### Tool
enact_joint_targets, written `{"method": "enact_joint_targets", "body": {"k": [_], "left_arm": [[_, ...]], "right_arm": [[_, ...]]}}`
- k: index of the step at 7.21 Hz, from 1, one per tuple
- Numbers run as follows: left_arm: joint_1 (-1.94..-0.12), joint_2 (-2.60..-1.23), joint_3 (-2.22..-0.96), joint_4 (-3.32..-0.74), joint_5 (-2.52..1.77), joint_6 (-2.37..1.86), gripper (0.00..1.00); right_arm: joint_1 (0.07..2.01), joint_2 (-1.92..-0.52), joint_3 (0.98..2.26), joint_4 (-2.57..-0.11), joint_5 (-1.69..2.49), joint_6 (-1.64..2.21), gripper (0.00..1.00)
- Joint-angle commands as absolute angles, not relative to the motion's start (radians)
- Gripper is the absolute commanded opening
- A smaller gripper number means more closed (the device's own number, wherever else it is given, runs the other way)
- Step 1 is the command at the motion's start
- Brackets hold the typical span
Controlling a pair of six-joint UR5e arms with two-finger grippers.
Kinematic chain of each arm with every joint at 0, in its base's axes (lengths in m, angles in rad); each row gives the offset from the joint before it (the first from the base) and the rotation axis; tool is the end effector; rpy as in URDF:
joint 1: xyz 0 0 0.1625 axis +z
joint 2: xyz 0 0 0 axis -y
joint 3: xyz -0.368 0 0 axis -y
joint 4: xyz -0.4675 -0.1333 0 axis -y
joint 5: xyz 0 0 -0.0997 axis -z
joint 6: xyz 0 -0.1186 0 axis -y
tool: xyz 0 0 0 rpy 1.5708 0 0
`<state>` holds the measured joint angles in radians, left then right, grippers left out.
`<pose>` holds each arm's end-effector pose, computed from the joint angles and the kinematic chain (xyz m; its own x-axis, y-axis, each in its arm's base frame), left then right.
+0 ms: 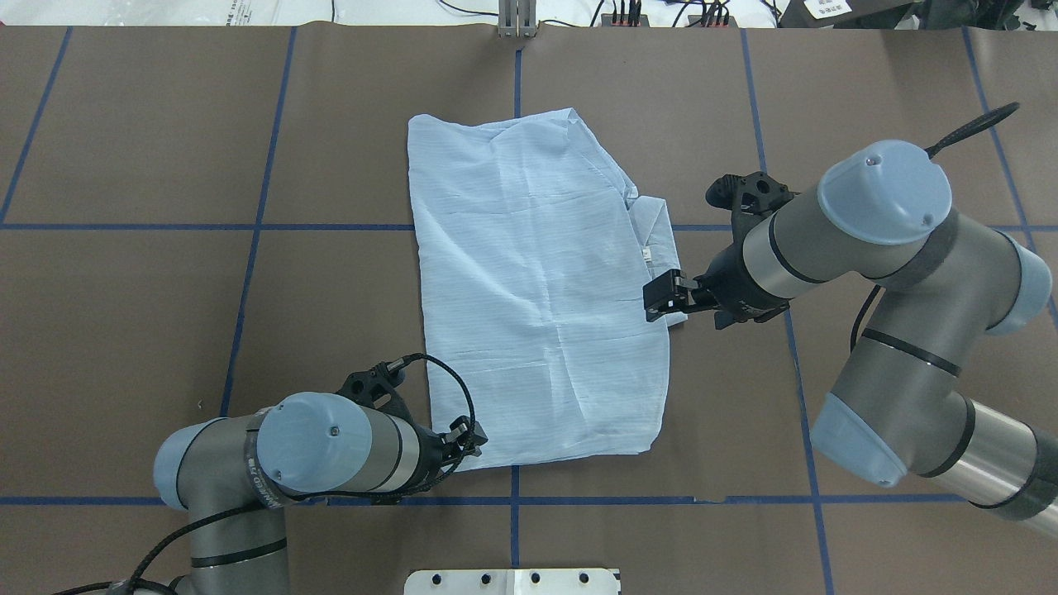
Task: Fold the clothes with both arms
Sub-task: 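Move both grippers to the shirt's corners nearest the robot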
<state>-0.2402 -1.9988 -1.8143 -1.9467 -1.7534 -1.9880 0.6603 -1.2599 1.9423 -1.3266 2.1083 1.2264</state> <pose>0.6238 -0.2678 0.1784 0.4109 -0.5109 -0.7551 0.2709 0.8592 -0.4339 -0.4426 -0.4356 0.1995 0.5152 0.0329 0.8564 -0.0314 0.9993 -0.0195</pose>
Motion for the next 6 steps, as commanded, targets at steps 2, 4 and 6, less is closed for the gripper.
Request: {"method": "enact_joint_targets", "body": {"k": [2,4,6], "left_arm": [[-0.245,-2.008,-1.815,-1.934,-1.753,-1.987,0.48],[-0.252,-2.008,-1.818,-1.933,-1.753,-1.987,0.21],[-0.27,-2.013,-1.827,-1.933,-1.755,-1.987,0.0]], "right_arm": [[0.66,-1.259,1.95,-1.328,2.108,1.232,1.0],[0.66,-1.259,1.95,-1.328,2.108,1.233,1.0],[0.641,-1.261,1.951,-1.328,2.088,1.249,1.0]]}}
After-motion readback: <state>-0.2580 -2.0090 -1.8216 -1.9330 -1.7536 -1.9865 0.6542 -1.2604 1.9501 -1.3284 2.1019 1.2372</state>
